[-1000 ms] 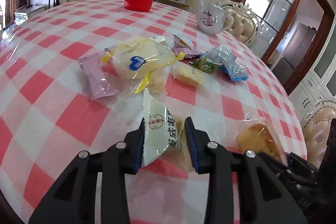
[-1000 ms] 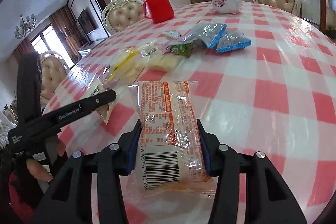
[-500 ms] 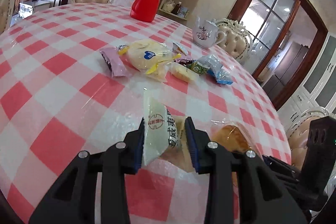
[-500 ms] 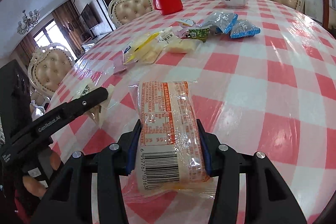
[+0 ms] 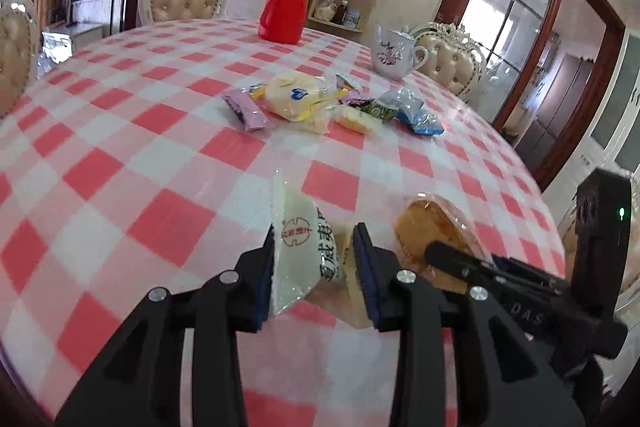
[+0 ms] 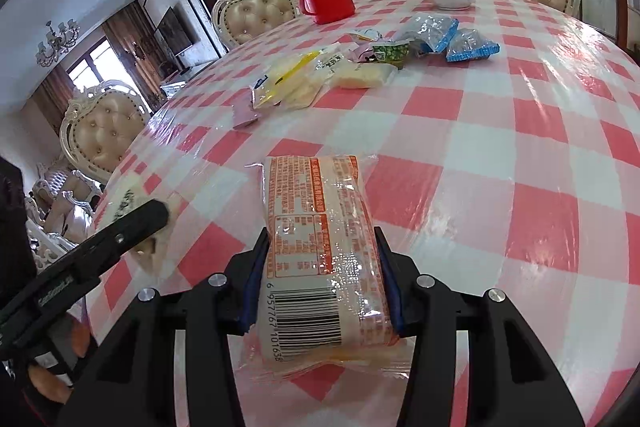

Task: Organize snacks
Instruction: 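Carry the cake loaf and bun pack into the clear box and release both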

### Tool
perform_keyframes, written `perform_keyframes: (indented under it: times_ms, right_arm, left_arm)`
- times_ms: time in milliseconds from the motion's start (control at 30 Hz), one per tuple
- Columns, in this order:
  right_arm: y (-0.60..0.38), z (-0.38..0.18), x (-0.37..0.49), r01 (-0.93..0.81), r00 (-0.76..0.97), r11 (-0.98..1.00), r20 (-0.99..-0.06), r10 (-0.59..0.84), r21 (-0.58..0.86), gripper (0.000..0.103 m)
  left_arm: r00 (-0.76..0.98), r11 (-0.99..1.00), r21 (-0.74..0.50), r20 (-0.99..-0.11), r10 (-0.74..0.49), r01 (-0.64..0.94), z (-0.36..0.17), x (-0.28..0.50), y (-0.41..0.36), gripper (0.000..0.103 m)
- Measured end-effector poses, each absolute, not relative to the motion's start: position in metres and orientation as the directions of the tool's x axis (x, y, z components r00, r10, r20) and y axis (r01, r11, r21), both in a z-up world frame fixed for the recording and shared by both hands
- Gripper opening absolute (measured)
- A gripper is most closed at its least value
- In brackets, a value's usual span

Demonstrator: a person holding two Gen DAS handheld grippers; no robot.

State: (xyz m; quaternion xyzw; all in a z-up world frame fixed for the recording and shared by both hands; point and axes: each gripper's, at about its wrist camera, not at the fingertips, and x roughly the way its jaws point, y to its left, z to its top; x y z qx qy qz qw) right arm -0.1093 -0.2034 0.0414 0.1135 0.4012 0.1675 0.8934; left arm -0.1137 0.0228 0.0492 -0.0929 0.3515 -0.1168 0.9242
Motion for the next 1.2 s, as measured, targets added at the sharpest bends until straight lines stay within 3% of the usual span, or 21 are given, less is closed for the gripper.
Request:
perform_keyframes:
  times_ms: [533, 1200]
  right_arm:
    - [-0.172, 0.043, -0.131, -0.276, 0.585, 0.906, -0.692, 0.423, 0.321, 0.048]
    - [-0.007, 0.055, -0.171, -0.612, 0.429, 0.757, -0.709, 0.560, 0.228, 0.047]
  left_arm:
    - [0.749, 0.991, -0.115, -0.651, -0.126, 0.067, 0.058, -0.179, 0.078, 0.037]
    - [0.720, 0.974, -0.069, -0.685, 0.111, -0.215, 0.053, -0.224, 0.224, 0.037]
